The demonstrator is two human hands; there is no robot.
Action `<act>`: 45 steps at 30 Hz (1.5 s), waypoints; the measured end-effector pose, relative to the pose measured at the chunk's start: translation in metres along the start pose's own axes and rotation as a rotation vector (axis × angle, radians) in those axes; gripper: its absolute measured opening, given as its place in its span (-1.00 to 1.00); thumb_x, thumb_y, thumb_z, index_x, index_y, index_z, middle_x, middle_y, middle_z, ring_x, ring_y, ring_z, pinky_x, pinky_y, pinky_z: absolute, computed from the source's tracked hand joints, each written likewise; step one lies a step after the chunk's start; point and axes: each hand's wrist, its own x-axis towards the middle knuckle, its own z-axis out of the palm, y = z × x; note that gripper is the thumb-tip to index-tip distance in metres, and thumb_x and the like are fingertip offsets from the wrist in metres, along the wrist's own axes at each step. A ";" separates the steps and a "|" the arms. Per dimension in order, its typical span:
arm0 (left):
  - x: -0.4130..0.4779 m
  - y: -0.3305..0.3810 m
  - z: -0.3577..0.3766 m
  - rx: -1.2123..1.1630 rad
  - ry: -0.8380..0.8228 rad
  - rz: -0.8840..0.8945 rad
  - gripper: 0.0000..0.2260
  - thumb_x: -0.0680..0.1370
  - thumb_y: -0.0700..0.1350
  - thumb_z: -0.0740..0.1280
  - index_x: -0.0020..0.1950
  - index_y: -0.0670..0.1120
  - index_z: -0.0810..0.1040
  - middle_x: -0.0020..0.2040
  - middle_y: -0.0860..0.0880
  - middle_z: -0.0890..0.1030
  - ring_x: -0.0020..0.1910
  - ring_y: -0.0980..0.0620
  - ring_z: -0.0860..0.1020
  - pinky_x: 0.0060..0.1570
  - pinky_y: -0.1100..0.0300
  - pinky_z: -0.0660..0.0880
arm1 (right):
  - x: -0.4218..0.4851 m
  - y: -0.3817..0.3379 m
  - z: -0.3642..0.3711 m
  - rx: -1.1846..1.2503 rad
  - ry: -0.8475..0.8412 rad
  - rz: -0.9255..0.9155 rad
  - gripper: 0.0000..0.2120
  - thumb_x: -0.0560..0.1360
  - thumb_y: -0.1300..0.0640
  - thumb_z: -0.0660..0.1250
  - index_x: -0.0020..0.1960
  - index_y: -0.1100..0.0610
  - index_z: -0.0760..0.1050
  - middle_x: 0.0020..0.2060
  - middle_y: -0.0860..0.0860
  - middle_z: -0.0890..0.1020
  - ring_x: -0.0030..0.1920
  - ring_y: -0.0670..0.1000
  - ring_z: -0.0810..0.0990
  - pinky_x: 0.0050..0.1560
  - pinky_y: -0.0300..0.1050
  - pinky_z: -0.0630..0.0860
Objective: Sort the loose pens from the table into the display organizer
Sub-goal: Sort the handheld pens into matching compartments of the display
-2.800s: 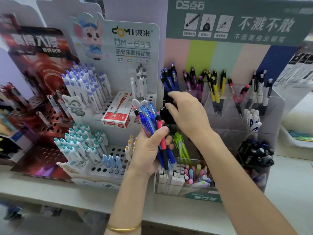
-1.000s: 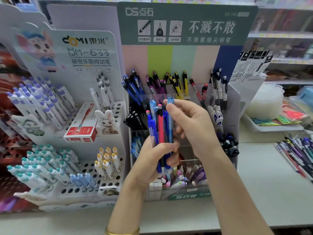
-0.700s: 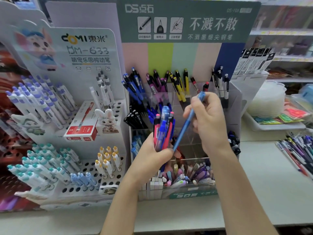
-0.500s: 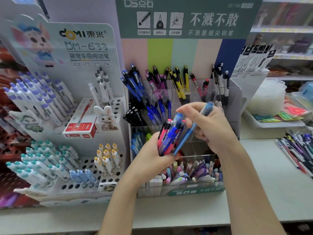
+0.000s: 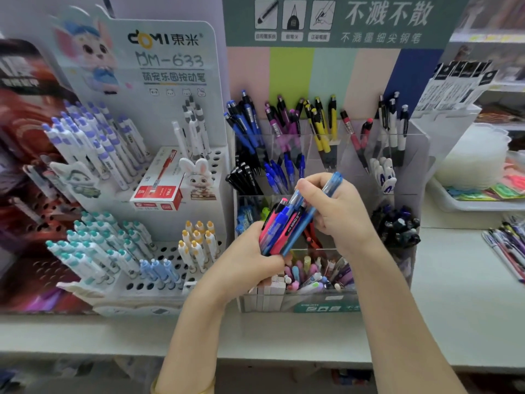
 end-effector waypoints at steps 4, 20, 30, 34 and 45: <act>-0.010 -0.009 -0.006 0.030 -0.005 -0.032 -0.76 0.51 -0.19 0.38 0.07 0.01 0.39 -0.18 -0.09 0.53 -0.46 0.10 0.47 -0.40 0.21 0.47 | -0.011 0.009 0.011 0.106 -0.003 0.075 -0.77 0.57 0.08 0.28 -0.17 0.21 0.44 -0.55 -0.09 0.37 -0.61 -0.15 0.23 -0.60 -0.32 0.18; -0.039 -0.032 -0.010 -0.271 -0.117 -0.054 -0.61 0.38 -0.12 0.45 0.12 -0.16 0.39 -0.29 -0.05 0.48 -0.47 0.06 0.41 -0.45 0.21 0.44 | -0.021 0.005 0.023 0.011 -0.128 0.047 -0.75 0.56 0.06 0.31 -0.11 0.27 0.49 -0.58 -0.12 0.42 -0.61 -0.14 0.32 -0.58 -0.34 0.29; -0.049 -0.051 -0.042 -0.074 -0.064 -0.136 -0.78 0.50 -0.21 0.42 0.04 -0.14 0.40 -0.35 -0.07 0.49 -0.48 0.03 0.40 -0.43 0.17 0.40 | -0.009 -0.004 0.010 0.163 0.205 0.032 -0.78 0.59 0.08 0.26 -0.19 0.15 0.40 -0.44 -0.01 0.41 -0.58 -0.10 0.26 -0.64 -0.29 0.22; -0.050 -0.056 -0.050 -0.131 0.008 -0.125 -0.83 0.53 -0.28 0.37 0.02 -0.16 0.39 -0.29 -0.09 0.57 -0.49 0.04 0.41 -0.47 0.20 0.39 | -0.008 -0.001 0.012 0.069 0.407 -0.129 -0.78 0.60 0.08 0.25 -0.19 0.13 0.37 -0.46 -0.02 0.39 -0.57 -0.08 0.32 -0.58 -0.23 0.31; -0.035 -0.049 -0.044 -0.521 0.248 0.053 -0.89 0.58 -0.28 0.29 -0.02 -0.14 0.37 -0.34 -0.07 0.44 -0.48 0.06 0.37 -0.47 0.20 0.40 | -0.006 0.017 0.069 -0.616 0.261 -0.384 -0.80 0.56 0.03 0.30 -0.15 0.15 0.45 -0.37 -0.02 0.50 -0.37 -0.02 0.46 -0.33 -0.08 0.42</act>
